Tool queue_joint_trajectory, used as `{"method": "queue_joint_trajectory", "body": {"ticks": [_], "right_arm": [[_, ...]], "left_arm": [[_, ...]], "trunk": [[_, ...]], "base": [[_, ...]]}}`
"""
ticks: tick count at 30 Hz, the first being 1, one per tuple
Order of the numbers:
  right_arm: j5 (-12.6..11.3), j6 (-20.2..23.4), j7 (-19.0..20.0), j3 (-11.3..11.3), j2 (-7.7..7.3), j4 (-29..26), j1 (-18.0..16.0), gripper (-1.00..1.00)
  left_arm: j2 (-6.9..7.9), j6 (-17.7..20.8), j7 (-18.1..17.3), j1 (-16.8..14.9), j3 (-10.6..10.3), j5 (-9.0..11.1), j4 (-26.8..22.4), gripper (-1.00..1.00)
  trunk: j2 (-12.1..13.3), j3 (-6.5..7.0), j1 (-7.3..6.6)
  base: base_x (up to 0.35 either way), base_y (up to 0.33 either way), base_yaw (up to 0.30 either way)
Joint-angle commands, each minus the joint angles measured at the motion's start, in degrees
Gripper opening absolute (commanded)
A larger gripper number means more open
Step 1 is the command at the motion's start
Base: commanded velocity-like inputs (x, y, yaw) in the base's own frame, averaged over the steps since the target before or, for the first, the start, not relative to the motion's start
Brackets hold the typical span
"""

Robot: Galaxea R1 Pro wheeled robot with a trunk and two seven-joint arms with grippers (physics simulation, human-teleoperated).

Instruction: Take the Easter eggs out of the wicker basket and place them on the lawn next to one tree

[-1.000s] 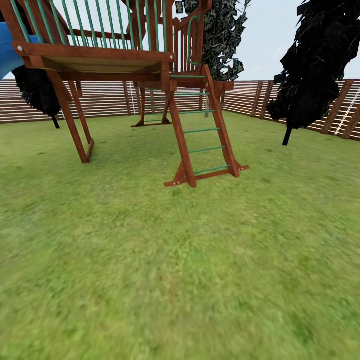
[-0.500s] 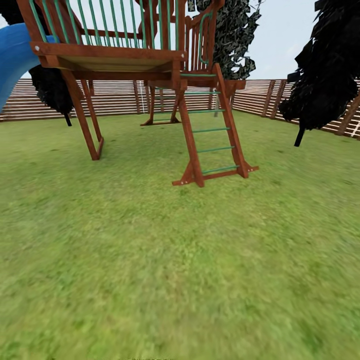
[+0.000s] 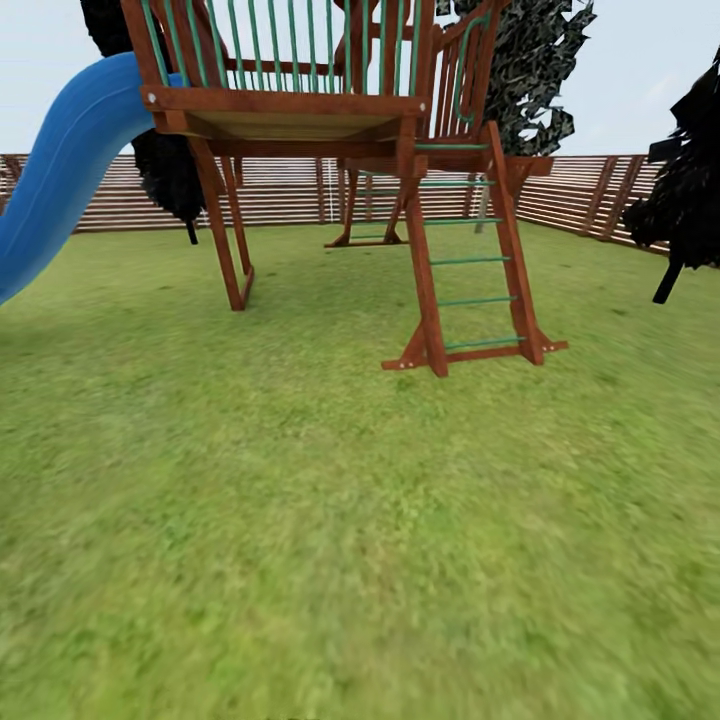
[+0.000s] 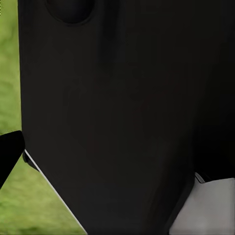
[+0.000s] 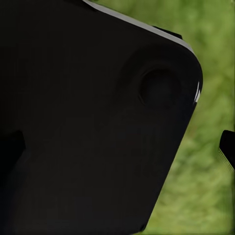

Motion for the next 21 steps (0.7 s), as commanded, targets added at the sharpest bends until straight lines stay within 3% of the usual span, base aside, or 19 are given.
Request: {"method": "queue_joint_trajectory", "body": {"ticks": [1,8,21], "right_arm": [[0.06,-0.15,0.00,0.25,0.01,0.03,-0.02,1.00],[0.28,-0.09,-0.12,0.36,0.02,0.11,-0.02,1.00],[0.43,0.13,-0.02,0.53,-0.15,0.23,-0.02,1.00]], "left_arm": [[-0.04,-0.13,0.00,-0.02,0.28,0.39,0.01,1.00],[-0.06,-0.13,0.01,-0.02,0.28,0.39,0.03,1.00],[-0.06,-0.13,0.02,-0.02,0.28,0.39,0.09,1.00]], "trunk": [[-0.02,-0.07,0.00],[-0.02,-0.24,0.00],[-0.02,-0.25,0.00]], "base": [[0.018,0.000,0.281],[0.173,0.000,0.241],[0.322,0.000,0.013]]}}
